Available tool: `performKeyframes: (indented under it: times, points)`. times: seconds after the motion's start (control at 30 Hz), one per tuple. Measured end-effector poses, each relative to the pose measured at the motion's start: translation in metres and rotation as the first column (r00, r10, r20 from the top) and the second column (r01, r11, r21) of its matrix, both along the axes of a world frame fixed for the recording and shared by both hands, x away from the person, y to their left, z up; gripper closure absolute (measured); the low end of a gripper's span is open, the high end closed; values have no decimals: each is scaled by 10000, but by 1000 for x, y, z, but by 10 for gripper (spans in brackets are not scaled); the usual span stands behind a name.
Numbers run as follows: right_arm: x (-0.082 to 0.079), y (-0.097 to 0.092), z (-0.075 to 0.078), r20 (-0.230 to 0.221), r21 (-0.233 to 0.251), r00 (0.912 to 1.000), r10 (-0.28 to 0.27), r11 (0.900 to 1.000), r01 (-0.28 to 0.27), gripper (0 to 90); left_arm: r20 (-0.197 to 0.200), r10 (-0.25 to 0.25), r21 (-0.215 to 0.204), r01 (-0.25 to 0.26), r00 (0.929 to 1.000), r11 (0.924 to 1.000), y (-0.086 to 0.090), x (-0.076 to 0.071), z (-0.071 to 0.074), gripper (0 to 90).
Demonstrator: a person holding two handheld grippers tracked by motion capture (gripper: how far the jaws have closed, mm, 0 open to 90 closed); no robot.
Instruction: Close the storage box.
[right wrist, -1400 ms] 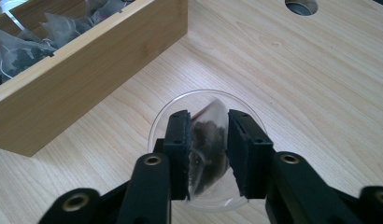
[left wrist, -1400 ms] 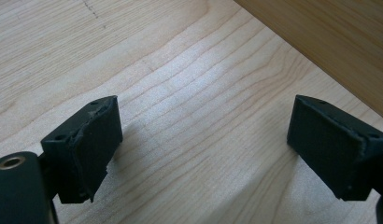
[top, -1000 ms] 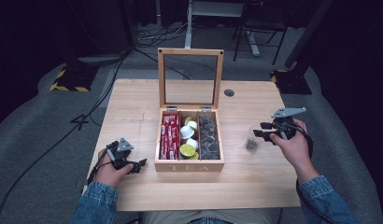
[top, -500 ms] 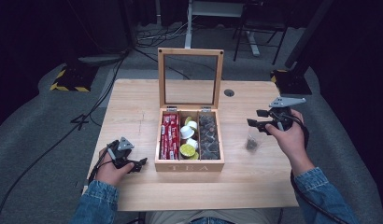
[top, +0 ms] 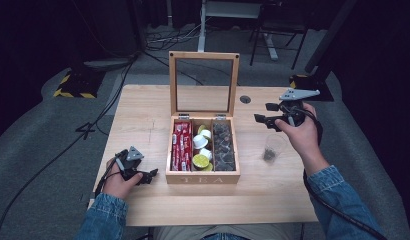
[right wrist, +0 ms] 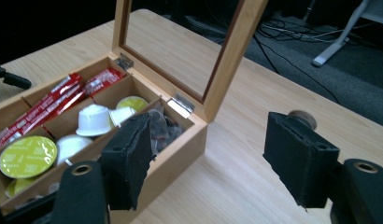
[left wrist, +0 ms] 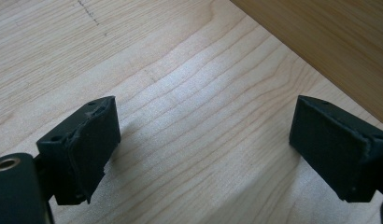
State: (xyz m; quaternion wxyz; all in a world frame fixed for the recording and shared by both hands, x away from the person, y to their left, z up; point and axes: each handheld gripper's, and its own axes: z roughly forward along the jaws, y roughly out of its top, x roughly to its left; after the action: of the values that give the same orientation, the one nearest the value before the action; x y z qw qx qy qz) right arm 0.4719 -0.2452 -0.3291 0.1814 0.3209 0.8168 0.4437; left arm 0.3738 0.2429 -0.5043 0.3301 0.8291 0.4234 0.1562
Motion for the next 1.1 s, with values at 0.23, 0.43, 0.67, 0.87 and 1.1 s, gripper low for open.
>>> performKeyframes:
  times: [0.23,0.43,0.67,0.87,1.1]
  points:
    - [16,11,12,227,412,9994,251,9988,-260,290,8,381,-19,-381,9993,9993,0,-2,0,92]
    - [36,15,29,477,550,9979,432,9974,-458,252,38,558,-4,-557,9984,9984,0,-2,0,92]
    - [62,26,40,579,1008,9978,332,9941,-389,212,29,587,-27,-587,9983,9983,0,-2,0,92]
    - [90,44,40,548,1450,9984,171,9891,-249,242,17,609,-13,-609,9981,9981,0,-2,0,92]
    - [118,59,36,483,1404,9988,-72,9901,4,272,19,620,-25,-620,9981,9981,0,-2,0,92]
